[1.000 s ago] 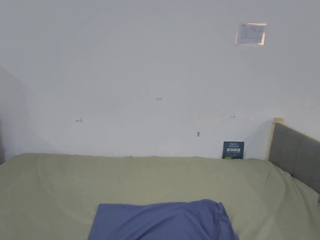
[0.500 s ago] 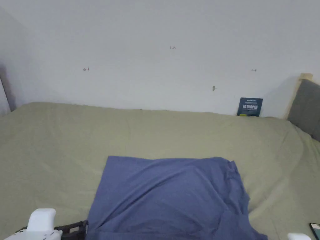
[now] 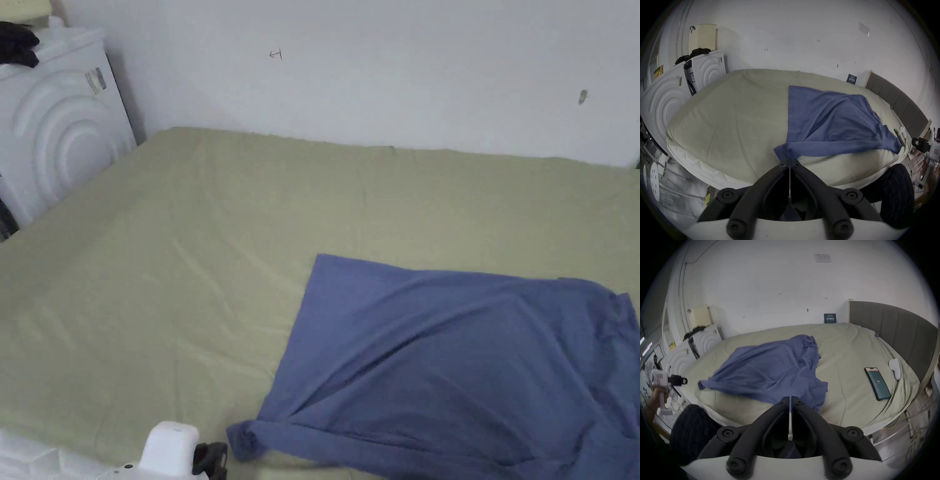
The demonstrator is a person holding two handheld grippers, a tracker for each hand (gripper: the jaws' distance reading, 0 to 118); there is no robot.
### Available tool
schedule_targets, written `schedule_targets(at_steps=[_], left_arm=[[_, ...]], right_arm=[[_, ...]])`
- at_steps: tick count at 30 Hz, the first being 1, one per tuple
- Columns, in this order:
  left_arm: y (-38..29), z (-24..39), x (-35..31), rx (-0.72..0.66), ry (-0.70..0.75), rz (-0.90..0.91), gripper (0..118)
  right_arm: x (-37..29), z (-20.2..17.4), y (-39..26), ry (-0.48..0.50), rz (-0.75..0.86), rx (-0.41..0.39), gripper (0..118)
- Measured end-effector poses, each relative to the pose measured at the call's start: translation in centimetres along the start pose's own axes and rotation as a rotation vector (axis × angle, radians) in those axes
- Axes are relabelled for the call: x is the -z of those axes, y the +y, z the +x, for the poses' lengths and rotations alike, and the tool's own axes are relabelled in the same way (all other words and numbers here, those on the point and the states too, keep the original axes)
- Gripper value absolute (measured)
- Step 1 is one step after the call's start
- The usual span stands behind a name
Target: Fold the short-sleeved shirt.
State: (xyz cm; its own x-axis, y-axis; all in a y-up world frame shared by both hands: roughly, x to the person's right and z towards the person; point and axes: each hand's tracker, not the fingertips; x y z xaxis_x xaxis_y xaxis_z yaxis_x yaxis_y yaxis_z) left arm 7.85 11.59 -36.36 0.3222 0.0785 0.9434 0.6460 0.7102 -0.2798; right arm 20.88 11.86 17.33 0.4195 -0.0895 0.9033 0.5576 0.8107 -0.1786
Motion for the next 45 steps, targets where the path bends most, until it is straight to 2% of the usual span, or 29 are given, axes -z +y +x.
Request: schedule_targets(at_steps=[2, 3, 4, 5, 7, 14, 15, 16, 17, 18, 21, 26, 27, 28, 29, 30, 31, 34, 37, 38, 39, 42, 43, 44, 45], left_arm=[[0.3, 0.0, 1.5, 0.049, 0.019, -0.026, 3], [0.5, 0.0, 2.4, 0.069, 0.036, -0.036, 28], [0.7, 0.0, 3.4, 0.078, 0.036, -0.05, 75], [0.8, -0.1, 4.4, 0.09, 0.032, -0.087, 108], [1.1, -0.3, 5.5, 0.093, 0.014, -0.056, 104], [1.9, 0.0, 9.4, 0.153, -0.006, -0.129, 103], [2.1, 0.1, 9.5, 0.151, -0.009, -0.133, 96], [2.2, 0.1, 9.7, 0.149, -0.003, -0.141, 71], [2.1, 0.1, 9.8, 0.141, 0.019, -0.158, 15], [2.0, -0.3, 9.8, 0.135, 0.012, -0.151, 2], [2.2, -0.9, 8.9, 0.059, -0.021, -0.147, 2], [2.9, 0.2, 7.5, 0.058, -0.03, -0.115, 2], [2.9, 0.3, 7.3, 0.061, -0.029, -0.111, 2], [3.0, 0.3, 7.2, 0.061, -0.028, -0.106, 2], [3.0, 0.3, 7.1, 0.059, -0.025, -0.098, 2], [3.2, 1.0, 6.7, 0.054, -0.031, -0.095, 2], [3.2, 1.1, 6.7, 0.051, -0.033, -0.095, 2], [3.1, 1.6, 6.5, 0.059, -0.029, -0.095, 2], [3.4, 2.2, 6.2, 0.06, -0.026, -0.088, 2], [3.5, 2.3, 6.3, 0.06, 0.005, -0.084, 2], [3.4, 2.4, 6.3, 0.067, -0.002, -0.081, 2], [3.3, 3.0, 6.3, 0.109, -0.014, -0.085, 2], [3.1, 3.3, 6.4, 0.113, 0.003, -0.079, 2], [3.1, 3.5, 6.2, 0.122, 0.024, -0.056, 2], [3.1, 3.5, 6.1, 0.123, 0.023, -0.053, 2]], right_arm=[[0.5, -0.2, -0.5, 0.007, -0.015, 0.014, 4], [0.8, -0.2, -0.9, 0.016, -0.027, 0.027, 4], [0.9, -0.3, -0.9, 0.022, -0.036, 0.032, 4], [0.8, -0.3, -0.8, 0.019, -0.031, 0.026, 4], [0.7, -0.2, -0.6, 0.025, -0.027, 0.032, 4], [0.5, 0.7, -0.8, 0.003, -0.029, 0.097, 4], [0.4, 0.9, -0.8, 0.0, -0.029, 0.106, 4], [0.4, 1.0, -0.8, -0.003, -0.029, 0.113, 4], [0.4, 1.0, -0.8, -0.008, -0.03, 0.121, 4], [0.3, 1.1, -0.8, -0.01, -0.031, 0.126, 4], [0.7, 1.3, -0.6, -0.023, -0.051, 0.125, 4], [2.8, 1.9, 0.5, -0.125, -0.159, 0.031, 6], [3.7, 2.5, 0.6, -0.121, -0.181, 0.047, 17], [4.4, 3.0, 0.9, -0.111, -0.236, 0.064, 47], [5.3, 3.6, 1.2, -0.089, -0.295, 0.08, 99], [6.0, 3.9, 1.2, -0.07, -0.297, 0.077, 118], [6.2, 4.2, 1.4, -0.087, -0.252, 0.058, 118], [7.9, 4.5, 2.2, -0.164, -0.318, -0.056, 118], [9.5, 4.3, 1.3, -0.128, -0.354, -0.081, 118], [9.9, 4.2, 1.2, -0.099, -0.367, -0.076, 114], [10.1, 4.0, 1.3, -0.075, -0.361, -0.072, 96], [10.8, 3.4, 1.3, -0.083, -0.334, -0.044, 57], [10.3, 3.6, 1.3, -0.067, -0.314, -0.019, 8], [10.1, 3.7, 1.4, -0.049, -0.313, -0.002, 3], [9.8, 3.7, 1.5, -0.052, -0.305, 0.004, 3]])
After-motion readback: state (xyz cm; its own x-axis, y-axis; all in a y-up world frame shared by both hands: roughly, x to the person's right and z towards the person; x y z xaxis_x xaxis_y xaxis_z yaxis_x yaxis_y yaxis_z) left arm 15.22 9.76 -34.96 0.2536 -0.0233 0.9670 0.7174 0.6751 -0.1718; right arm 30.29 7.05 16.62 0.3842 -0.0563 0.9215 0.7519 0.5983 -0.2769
